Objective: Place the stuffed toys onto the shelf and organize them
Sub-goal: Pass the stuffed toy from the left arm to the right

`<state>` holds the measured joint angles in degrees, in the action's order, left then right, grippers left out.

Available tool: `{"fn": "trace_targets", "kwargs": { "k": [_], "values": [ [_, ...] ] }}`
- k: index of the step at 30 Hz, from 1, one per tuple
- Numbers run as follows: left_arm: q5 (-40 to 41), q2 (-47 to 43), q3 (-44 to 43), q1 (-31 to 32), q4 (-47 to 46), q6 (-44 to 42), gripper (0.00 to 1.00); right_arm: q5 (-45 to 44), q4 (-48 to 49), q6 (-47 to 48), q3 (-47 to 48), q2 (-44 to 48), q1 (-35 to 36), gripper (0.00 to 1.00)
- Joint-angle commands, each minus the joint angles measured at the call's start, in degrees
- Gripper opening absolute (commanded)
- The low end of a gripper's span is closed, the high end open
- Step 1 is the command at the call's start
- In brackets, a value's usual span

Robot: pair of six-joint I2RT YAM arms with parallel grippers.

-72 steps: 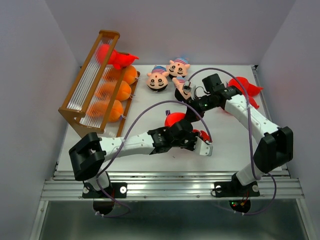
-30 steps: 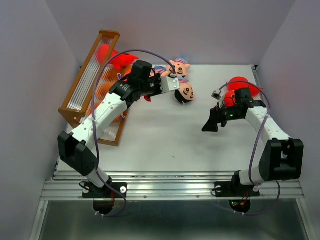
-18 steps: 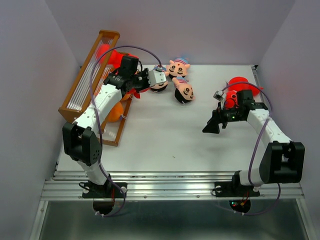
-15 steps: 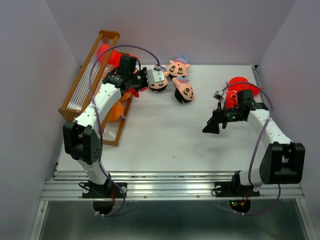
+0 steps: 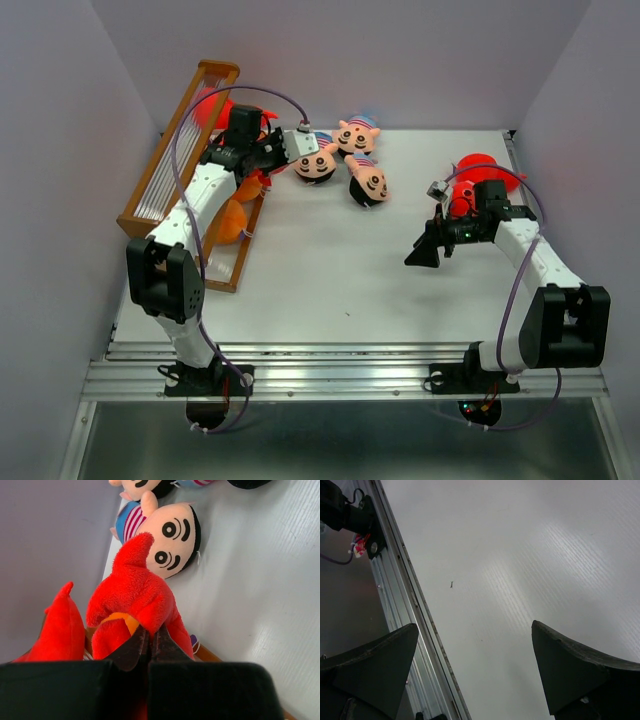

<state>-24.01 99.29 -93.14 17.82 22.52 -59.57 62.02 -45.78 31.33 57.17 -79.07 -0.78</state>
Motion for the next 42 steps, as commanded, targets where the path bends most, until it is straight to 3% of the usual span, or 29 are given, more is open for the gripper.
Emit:
{"fn": "trace_targets", "kwargs": {
  "k": [1,9,14,24,31,42],
  "values": [
    [-1.5,-1.0,-2.5,-1.2,-2.8,-0.9,0.00,2.0,1.6,1.2,-0.3,1.8,-0.3,1.00],
    [-1.6,-2.9,1.2,-2.1,-4.8,-1.2,0.00,2.0,1.6,1.2,-0.4,1.9,-0.3,1.00],
    [-7.5,-4.4,2.3,-1.3,-4.5,-0.3,0.00,2.1,1.6,1.2,-0.2,1.8,-0.3,1.00],
    [-3.2,-5.6,0.6,11.3,-5.0,1.8,0.00,1.4,1.6,1.3,-0.2,1.9,-0.3,1.00],
    [2.4,-6.2,-4.1,21.7,-9.5,11.8,0.00,-0.1,1.7,2.9,-0.6,5.9,-0.8,1.00],
    [7.5,-9.5,-0.9,25.2,-12.1,17.7,0.00,5.8,-1.6,9.2,-1.4,8.3,-0.8,1.00]
  ]
}}
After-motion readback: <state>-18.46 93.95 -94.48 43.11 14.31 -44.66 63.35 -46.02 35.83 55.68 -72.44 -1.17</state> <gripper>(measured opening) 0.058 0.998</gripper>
